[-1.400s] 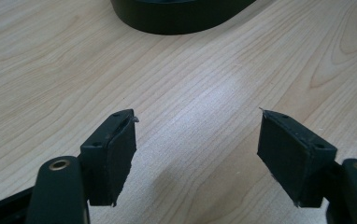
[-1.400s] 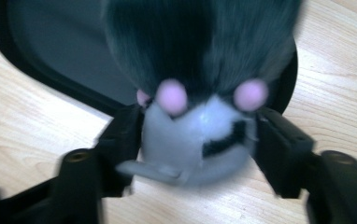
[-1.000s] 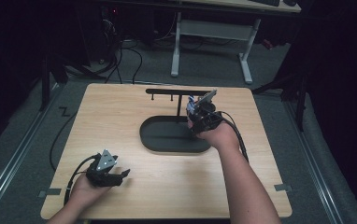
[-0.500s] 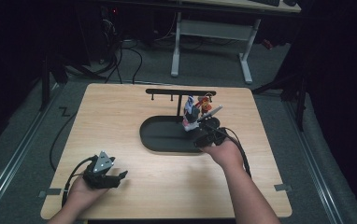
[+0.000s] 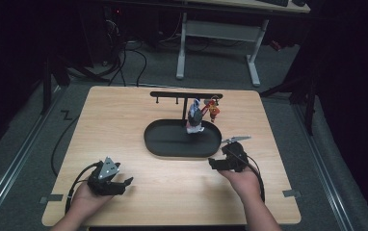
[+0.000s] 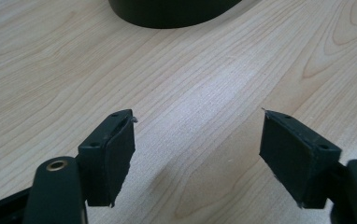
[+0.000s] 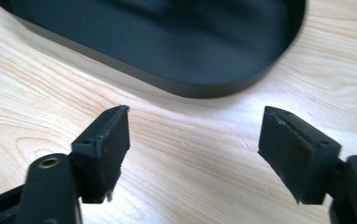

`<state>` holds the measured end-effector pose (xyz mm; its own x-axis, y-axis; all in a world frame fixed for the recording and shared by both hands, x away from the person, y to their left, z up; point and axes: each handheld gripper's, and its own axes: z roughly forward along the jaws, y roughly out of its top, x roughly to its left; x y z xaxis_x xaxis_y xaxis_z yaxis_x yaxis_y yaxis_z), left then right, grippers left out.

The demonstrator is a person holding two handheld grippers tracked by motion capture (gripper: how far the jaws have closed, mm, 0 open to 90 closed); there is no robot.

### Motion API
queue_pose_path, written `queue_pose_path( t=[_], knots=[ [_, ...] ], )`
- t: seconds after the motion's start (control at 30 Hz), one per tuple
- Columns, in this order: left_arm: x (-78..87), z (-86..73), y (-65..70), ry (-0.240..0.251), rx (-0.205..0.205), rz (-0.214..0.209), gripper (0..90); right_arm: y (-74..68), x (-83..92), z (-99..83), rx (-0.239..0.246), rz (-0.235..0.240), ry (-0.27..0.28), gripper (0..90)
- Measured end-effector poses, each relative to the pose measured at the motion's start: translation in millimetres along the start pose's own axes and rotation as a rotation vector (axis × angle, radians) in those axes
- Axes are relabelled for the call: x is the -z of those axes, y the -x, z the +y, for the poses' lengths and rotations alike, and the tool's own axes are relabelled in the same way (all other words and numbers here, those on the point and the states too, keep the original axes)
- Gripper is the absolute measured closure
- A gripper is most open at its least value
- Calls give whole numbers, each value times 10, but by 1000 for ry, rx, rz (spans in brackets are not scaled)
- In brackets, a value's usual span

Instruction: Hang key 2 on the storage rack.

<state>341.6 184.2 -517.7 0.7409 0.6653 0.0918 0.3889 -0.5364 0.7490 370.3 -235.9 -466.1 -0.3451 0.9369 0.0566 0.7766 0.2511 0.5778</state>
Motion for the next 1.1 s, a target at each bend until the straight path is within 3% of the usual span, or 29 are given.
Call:
queue_pose_path(
  t=[0.13, 0.2, 0.27, 0.37, 0.43, 0.47, 0.5, 0.53, 0.57, 0.63, 0.7, 0.87, 1.1],
  knots=[
    [-3, -4, 17, 10, -9, -1, 250, 60, -6, -187, -1, -15, 38, 177],
    [10, 5, 38, 20, -9, -6, 250, 103, -19, -387, -7, -2, 73, 163],
    [21, 8, 53, 32, -10, -9, 249, 130, -13, -532, -33, 29, 118, 156],
    [23, 2, 77, 42, -1, -18, 249, 124, 23, -754, -47, 32, 195, 148],
    [24, -7, 99, 45, 2, -18, 248, 100, 79, -938, -66, 30, 285, 141],
    [24, -7, 99, 45, 2, -18, 247, 100, 79, -938, -66, 30, 285, 141],
    [30, -7, 111, 49, 11, -23, 246, 94, 170, -1100, -63, 23, 336, 133],
    [31, -8, 122, 54, 11, -23, 246, 115, 214, -1099, -47, 44, 332, 115],
    [28, -7, 134, 52, 6, -22, 246, 141, 265, -1118, -35, 14, 363, 123],
    [12, -4, 151, 45, -5, -17, 244, 243, 305, -1173, -86, -18, 412, 140],
    [-12, -2, 154, 35, -6, -15, 241, 297, 282, -1185, -112, -8, 410, 131],
    [-5, 3, 158, 32, -19, -10, 238, 267, 213, -1163, -112, -2, 399, 133],
    [49, -13, 104, 43, -19, -13, 236, 137, 140, -1127, -72, -9, 369, 142]
  ],
)
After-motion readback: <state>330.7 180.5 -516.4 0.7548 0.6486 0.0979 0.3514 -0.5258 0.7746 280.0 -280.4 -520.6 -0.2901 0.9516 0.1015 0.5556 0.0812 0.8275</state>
